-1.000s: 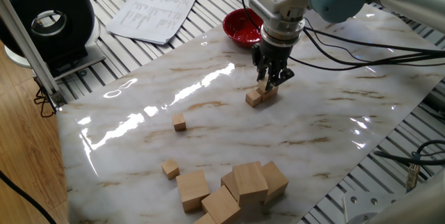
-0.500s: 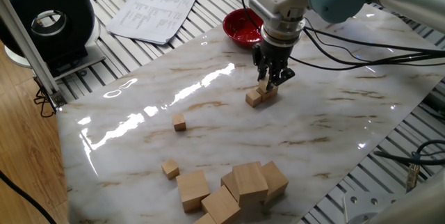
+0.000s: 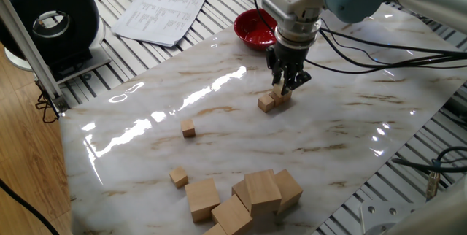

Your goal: Stack the blocks into a pyramid shape

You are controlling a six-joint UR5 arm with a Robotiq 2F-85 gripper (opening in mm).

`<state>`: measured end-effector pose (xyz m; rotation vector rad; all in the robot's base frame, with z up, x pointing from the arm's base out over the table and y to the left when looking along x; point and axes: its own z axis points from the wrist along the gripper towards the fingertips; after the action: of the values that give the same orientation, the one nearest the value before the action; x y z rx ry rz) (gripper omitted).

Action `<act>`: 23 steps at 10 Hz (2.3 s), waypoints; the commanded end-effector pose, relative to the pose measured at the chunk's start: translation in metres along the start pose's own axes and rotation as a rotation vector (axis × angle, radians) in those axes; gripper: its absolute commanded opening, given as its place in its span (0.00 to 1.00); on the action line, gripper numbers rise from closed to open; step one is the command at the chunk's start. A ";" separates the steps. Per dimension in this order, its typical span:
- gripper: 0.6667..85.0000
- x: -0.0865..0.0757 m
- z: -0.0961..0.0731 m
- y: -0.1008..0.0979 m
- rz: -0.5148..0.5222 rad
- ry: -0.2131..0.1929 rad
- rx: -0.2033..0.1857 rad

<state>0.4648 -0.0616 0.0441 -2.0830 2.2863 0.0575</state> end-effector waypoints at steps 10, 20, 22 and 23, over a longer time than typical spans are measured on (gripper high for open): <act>0.23 -0.005 0.000 0.000 -0.012 -0.028 -0.005; 0.41 -0.005 0.000 0.000 -0.041 -0.041 -0.010; 0.42 -0.005 0.000 -0.001 -0.052 -0.041 -0.008; 0.45 -0.005 0.001 -0.002 -0.052 -0.044 -0.007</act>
<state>0.4644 -0.0586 0.0428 -2.1314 2.2209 0.1010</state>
